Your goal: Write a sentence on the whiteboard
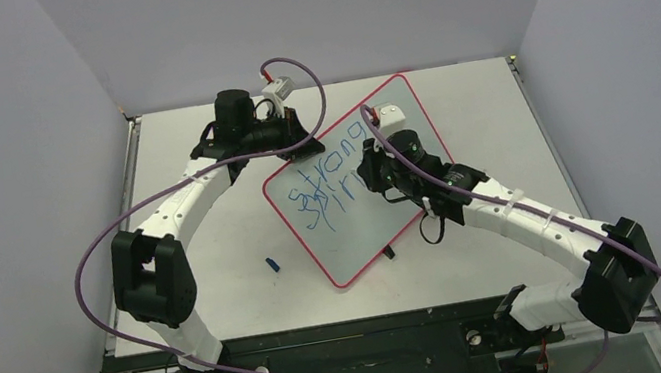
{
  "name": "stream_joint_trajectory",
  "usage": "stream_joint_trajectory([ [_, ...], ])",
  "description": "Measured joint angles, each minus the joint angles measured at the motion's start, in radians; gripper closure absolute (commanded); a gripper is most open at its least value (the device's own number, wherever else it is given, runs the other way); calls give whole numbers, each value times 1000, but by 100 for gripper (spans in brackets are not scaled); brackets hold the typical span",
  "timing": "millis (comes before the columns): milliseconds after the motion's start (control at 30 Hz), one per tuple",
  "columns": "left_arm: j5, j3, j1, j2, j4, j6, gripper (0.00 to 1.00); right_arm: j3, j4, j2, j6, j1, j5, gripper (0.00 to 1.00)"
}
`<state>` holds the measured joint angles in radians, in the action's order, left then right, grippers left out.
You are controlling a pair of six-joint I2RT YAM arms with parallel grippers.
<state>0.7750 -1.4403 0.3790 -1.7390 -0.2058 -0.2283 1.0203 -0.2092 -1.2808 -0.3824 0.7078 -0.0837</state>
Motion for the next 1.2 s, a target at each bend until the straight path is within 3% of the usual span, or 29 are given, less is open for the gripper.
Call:
stream_joint_trajectory([
  [1200, -5, 2, 0, 1, -1, 1, 100, 21, 15, -41, 0, -1, -3, 100],
])
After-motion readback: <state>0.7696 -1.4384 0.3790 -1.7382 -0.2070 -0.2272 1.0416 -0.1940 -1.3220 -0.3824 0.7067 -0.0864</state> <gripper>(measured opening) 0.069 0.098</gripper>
